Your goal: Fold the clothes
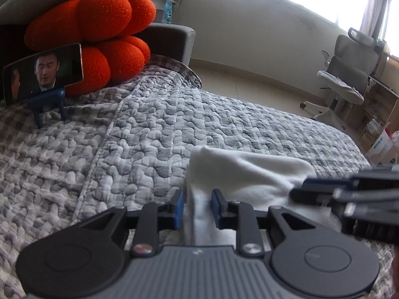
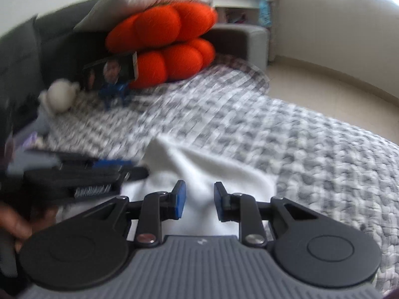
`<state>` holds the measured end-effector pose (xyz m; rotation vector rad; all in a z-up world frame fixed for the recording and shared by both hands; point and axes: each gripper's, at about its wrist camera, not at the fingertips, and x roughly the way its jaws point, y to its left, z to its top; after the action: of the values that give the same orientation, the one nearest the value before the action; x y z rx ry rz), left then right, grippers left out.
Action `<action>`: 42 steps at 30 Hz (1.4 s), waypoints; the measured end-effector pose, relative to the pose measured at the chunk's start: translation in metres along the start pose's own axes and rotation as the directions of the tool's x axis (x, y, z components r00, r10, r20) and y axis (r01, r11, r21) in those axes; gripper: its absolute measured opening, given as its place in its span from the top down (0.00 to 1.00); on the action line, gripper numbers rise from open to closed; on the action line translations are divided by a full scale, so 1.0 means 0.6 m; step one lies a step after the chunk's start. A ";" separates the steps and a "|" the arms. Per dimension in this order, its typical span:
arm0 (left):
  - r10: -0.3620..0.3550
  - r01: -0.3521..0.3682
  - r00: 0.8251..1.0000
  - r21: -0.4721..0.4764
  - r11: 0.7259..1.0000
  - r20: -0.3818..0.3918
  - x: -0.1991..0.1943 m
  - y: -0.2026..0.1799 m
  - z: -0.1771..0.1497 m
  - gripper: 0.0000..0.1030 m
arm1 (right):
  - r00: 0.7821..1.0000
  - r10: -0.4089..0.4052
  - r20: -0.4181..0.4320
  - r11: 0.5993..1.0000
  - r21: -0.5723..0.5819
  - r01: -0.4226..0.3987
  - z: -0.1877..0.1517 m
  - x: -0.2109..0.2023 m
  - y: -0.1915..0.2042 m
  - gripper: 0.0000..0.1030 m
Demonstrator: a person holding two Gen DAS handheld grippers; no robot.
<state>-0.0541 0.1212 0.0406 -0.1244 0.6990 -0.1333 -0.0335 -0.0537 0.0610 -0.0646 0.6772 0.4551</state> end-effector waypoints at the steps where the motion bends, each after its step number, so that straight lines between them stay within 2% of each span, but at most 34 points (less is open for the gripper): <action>1: 0.001 -0.001 1.000 0.001 1.000 0.000 0.000 0.000 0.000 0.77 | 1.000 -0.023 -0.009 1.000 -0.002 0.023 0.001 0.004 -0.003 0.75; 4: 0.006 -0.006 1.000 0.011 1.000 0.001 0.000 -0.001 0.000 0.77 | 0.994 -0.094 -0.053 0.995 -0.027 0.093 -0.002 0.027 -0.006 0.74; 12: 0.010 -0.010 1.000 0.014 1.000 0.000 -0.002 -0.001 -0.001 0.76 | 0.991 -0.121 -0.061 0.993 0.003 0.121 0.003 0.044 -0.015 0.73; 17: 0.008 -0.008 1.000 0.011 1.000 -0.001 -0.002 0.001 -0.001 0.75 | 0.987 -0.161 -0.026 0.987 0.006 0.161 0.007 0.044 -0.016 0.74; 21: 0.003 -0.003 1.000 0.001 1.000 -0.004 -0.003 0.003 -0.001 0.75 | 0.991 -0.133 0.027 0.990 0.043 0.132 0.015 0.025 -0.023 0.73; 25: 0.006 -0.006 1.000 0.003 1.000 -0.004 -0.003 0.001 -0.001 0.75 | 0.996 0.024 0.084 0.999 0.025 -0.026 0.020 0.002 -0.013 0.73; 26: 0.007 -0.007 1.000 0.005 1.000 -0.004 -0.003 0.000 -0.001 0.75 | 0.996 0.038 0.081 0.999 0.017 -0.040 0.020 0.003 -0.010 0.73; 37: 0.006 -0.006 1.000 -0.004 1.000 0.000 -0.006 0.004 0.000 0.75 | 0.997 -0.070 -0.037 0.996 -0.049 0.068 0.010 0.063 0.009 0.74; 42: 0.004 -0.004 1.000 -0.025 1.000 0.021 -0.012 0.008 0.002 0.75 | 0.996 -0.077 -0.042 0.996 -0.042 0.076 0.011 0.061 0.004 0.74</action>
<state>-0.0584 0.1272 0.0455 -0.1482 0.6799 -0.1191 -0.0055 -0.0360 0.0437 -0.1384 0.7059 0.3945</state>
